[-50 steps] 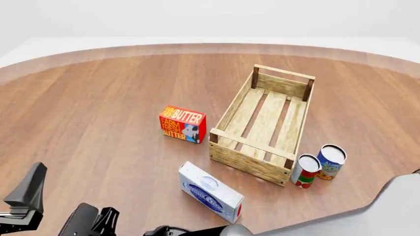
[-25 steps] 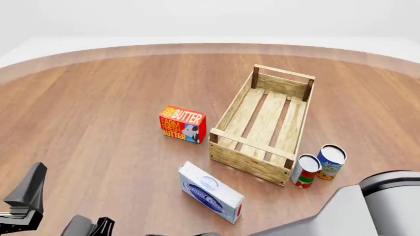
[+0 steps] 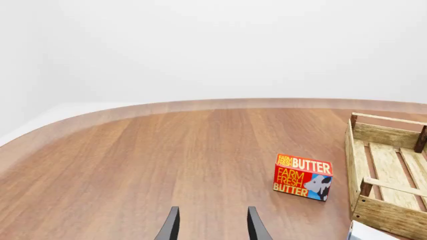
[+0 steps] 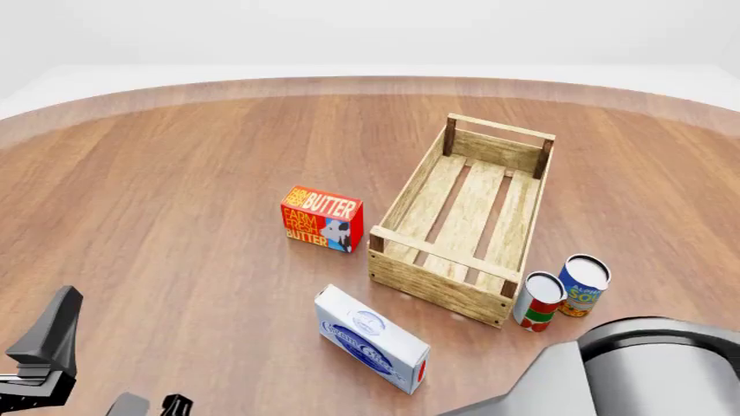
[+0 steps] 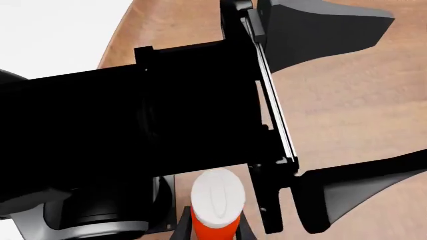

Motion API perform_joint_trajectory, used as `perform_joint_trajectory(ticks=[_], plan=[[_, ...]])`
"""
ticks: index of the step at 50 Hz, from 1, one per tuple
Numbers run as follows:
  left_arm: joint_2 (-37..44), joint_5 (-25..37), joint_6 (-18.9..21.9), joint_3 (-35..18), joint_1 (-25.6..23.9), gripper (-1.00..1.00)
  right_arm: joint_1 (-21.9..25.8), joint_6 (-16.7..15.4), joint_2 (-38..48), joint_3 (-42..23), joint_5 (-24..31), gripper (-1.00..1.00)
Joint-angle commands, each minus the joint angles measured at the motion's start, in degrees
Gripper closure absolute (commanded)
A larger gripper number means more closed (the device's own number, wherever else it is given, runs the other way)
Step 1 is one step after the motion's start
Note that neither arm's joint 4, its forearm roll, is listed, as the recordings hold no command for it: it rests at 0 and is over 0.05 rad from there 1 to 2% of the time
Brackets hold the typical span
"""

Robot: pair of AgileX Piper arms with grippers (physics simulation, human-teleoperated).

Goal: Pick up the ketchup, and put it in the wooden tray.

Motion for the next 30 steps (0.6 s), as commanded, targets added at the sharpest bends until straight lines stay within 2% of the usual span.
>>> perform_joint_trajectory(ticks=[1, 20, 30], plan=[[0.0, 0.0, 0.0, 0.0, 0.0, -1.0, -0.46, -0.48, 1.05, -0.24, 0.11, 1.0], [0.0, 0.0, 0.0, 0.0, 0.0, -1.0, -1.44, -0.33, -4.09, 7.08, -2.68, 1.0], [0.0, 0.0, 0.0, 0.0, 0.0, -1.0, -3.85, 0.73, -6.16, 12.23, -5.67, 1.0]])
